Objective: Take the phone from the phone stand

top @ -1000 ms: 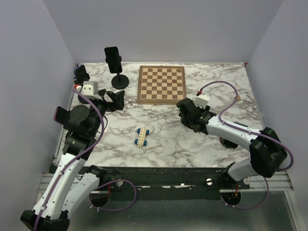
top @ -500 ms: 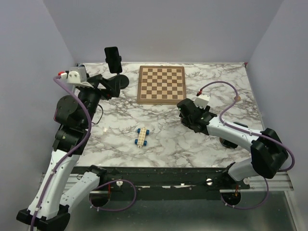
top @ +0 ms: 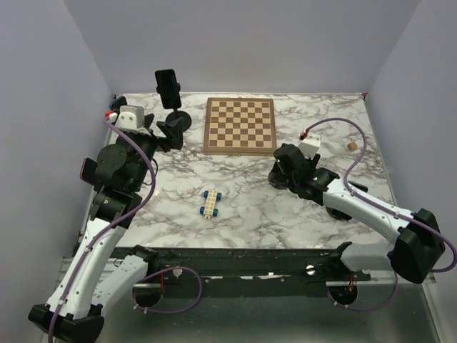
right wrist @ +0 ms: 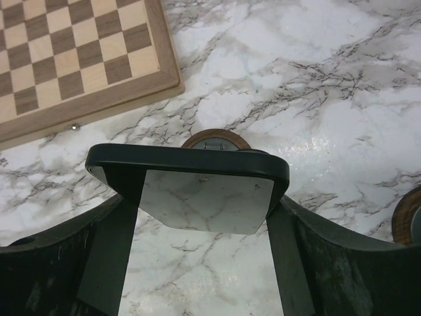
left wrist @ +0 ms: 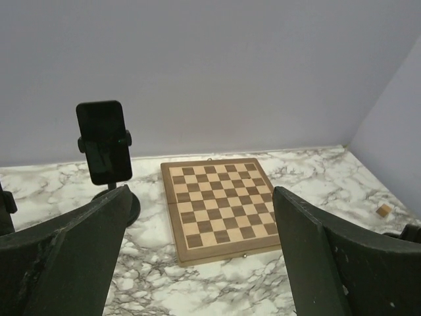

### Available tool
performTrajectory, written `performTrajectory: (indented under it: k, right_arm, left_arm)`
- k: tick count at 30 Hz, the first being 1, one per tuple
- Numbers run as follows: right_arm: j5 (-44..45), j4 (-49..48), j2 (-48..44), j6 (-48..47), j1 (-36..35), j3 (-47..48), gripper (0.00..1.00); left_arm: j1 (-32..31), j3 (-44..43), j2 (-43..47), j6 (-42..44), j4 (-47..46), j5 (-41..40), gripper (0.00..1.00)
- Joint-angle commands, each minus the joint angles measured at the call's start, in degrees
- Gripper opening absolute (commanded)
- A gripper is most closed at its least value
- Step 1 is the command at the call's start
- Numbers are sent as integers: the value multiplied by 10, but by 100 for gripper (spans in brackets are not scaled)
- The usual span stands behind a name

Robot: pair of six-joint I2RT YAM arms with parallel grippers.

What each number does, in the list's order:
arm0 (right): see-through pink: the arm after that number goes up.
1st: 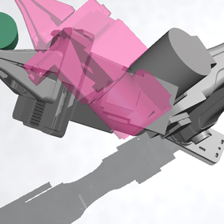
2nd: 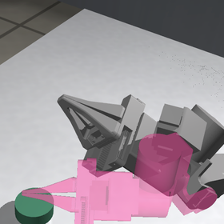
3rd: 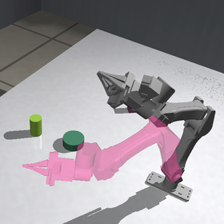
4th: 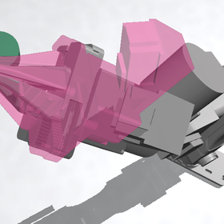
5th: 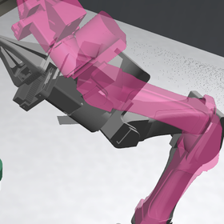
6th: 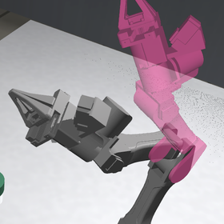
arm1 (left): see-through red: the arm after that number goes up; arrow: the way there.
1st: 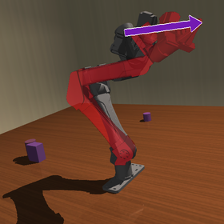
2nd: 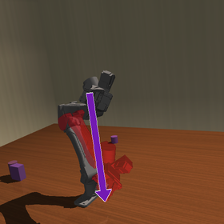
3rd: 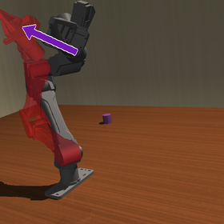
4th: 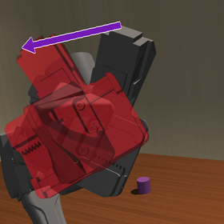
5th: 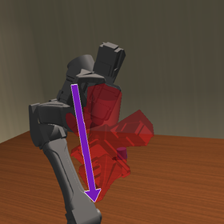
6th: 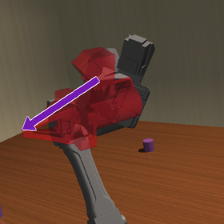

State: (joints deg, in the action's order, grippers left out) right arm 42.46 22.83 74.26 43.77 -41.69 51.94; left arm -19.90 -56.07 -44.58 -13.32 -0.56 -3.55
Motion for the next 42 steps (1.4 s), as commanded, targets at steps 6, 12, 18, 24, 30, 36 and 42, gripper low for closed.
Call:
performTrajectory:
  k: [6, 12, 18, 24, 30, 36, 42]
  right_arm:
    - [-12, 6, -79, -94, -3, 55, 1]
    - [68, 57, -98, -142, 6, 118, 1]
    - [-5, 81, -78, -183, 135, 183, 1]
    - [-128, 170, 23, -140, 256, 292, 1]
    - [-313, 175, 100, -67, 359, 329, 1]
    - [-358, 210, 173, 103, 396, 365, 1]
    - [-541, 188, 247, 275, 457, 360, 1]
  left_arm:
    - [-2, 31, 26, 37, -47, 35, 98]
    - [-2, 24, 17, 38, -40, 59, 98]
    - [-1, 24, 24, 40, -40, 54, 98]
    - [2, 22, 26, 37, -36, 47, 98]
    - [2, 27, 33, 35, -42, 43, 98]
    - [1, 32, 36, 16, -45, 49, 97]
    - [1, 28, 26, 13, -40, 40, 97]
